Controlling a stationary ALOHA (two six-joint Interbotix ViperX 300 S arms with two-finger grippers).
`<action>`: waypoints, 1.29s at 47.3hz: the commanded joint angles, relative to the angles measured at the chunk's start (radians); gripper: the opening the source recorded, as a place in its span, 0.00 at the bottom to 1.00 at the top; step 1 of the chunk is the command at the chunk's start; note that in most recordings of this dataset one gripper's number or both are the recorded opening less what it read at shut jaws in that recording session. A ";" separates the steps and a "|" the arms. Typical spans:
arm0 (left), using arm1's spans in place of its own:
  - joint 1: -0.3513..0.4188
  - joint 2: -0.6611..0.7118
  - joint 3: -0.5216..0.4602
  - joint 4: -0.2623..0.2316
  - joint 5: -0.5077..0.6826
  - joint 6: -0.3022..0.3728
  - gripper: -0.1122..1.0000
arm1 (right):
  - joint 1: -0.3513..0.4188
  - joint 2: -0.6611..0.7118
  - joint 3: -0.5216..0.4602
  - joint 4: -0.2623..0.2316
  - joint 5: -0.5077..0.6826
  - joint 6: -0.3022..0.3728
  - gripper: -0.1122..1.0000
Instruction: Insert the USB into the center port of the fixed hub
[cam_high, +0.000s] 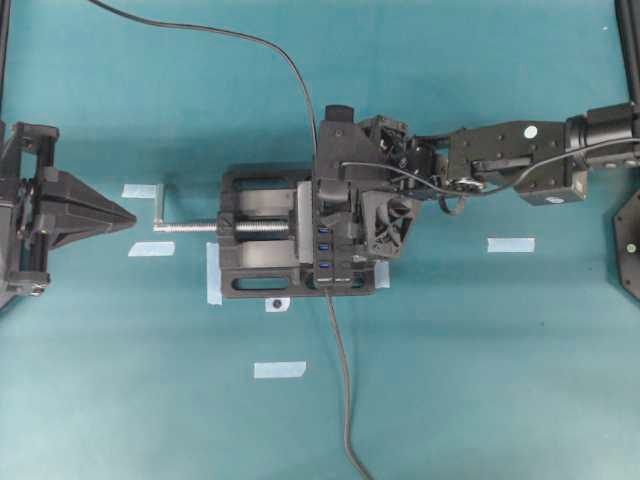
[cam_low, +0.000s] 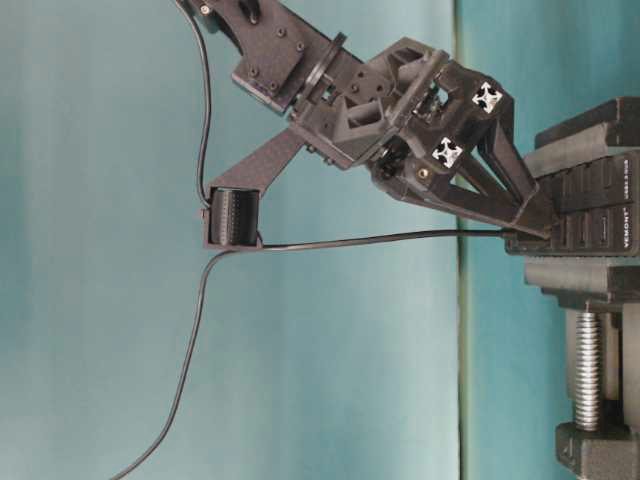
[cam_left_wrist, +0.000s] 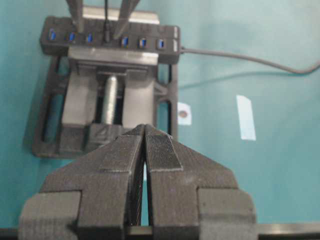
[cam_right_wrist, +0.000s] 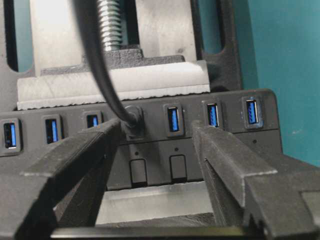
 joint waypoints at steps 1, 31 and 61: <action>0.002 0.005 -0.015 0.002 -0.009 -0.002 0.11 | 0.003 -0.020 -0.023 0.002 -0.002 0.002 0.79; 0.002 0.005 -0.014 0.002 -0.009 -0.003 0.11 | 0.011 -0.074 -0.018 0.003 0.000 0.002 0.79; 0.002 0.005 -0.014 0.002 -0.009 -0.005 0.11 | 0.015 -0.187 0.057 0.003 -0.034 0.005 0.79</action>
